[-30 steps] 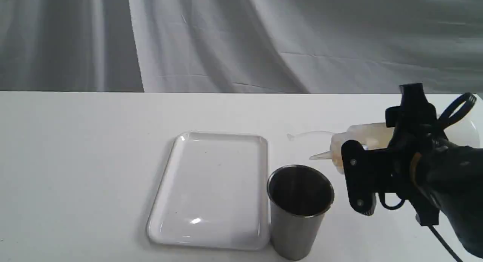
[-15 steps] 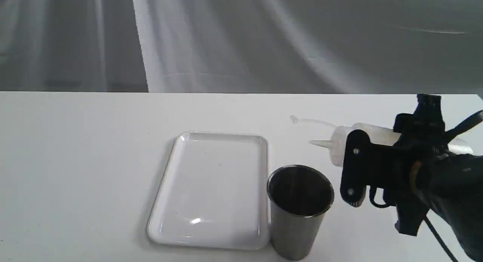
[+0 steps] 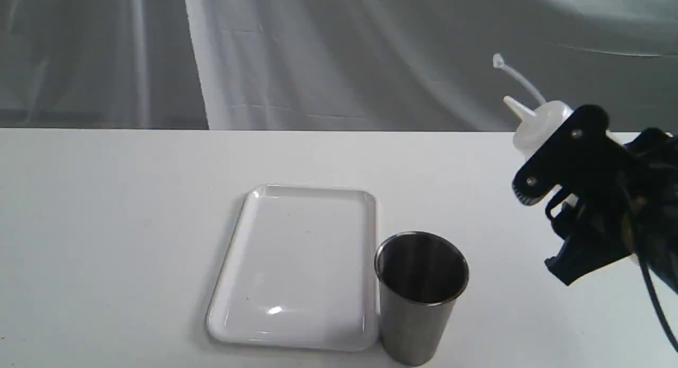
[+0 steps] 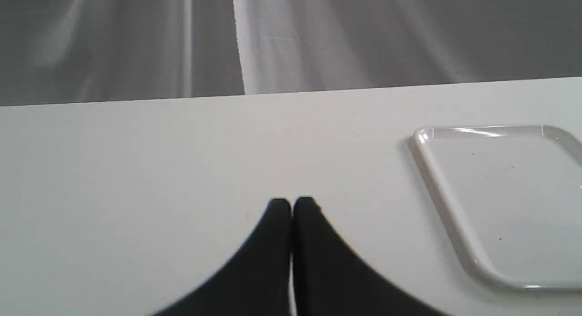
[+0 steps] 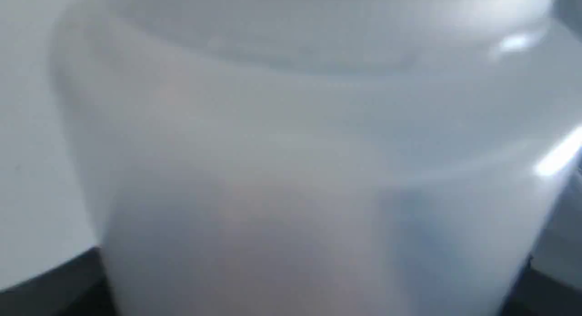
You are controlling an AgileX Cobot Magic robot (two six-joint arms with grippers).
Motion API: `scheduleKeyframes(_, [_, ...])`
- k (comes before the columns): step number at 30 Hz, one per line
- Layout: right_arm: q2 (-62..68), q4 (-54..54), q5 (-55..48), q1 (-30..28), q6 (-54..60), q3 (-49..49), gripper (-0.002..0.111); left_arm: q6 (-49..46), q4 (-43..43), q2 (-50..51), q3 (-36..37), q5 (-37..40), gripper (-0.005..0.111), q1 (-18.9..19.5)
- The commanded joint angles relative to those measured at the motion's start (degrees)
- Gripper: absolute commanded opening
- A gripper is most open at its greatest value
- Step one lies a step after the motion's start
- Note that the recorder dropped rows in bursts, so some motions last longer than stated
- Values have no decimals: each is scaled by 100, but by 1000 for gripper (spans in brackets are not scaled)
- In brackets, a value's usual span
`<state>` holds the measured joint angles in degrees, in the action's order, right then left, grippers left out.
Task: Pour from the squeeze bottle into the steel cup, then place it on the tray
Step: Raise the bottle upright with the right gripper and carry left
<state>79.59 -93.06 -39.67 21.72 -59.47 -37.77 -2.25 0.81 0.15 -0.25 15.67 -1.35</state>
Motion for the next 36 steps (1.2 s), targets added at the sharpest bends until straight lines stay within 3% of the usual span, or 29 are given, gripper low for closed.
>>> scheduleKeyframes(1, [-407, -158, -161, -60, -327, -7, 2, 27, 6, -15, 25, -43, 0, 9])
scheduleKeyframes(8, [-1038, -206, 38, -60, -1537, -7, 2, 8, 6, -15, 25, -43, 0, 9])
scheduleKeyframes(12, [-1347, -282, 1004, -60, -2154, -40, 2, 8, 6, -15, 25, -43, 0, 9])
scheduleKeyframes(18, [-1714, 108, 2399, -60, -2188, -40, 2, 27, 6, -15, 25, -43, 0, 9])
scheduleKeyframes(30, [-2388, 873, 2385, -60, -2152, -40, 2, 15, 6, -15, 25, -43, 0, 9])
scheduleKeyframes(36, [-2528, 1394, 3363, -60, -2152, -221, 2, 15, 6, -15, 25, -43, 0, 9])
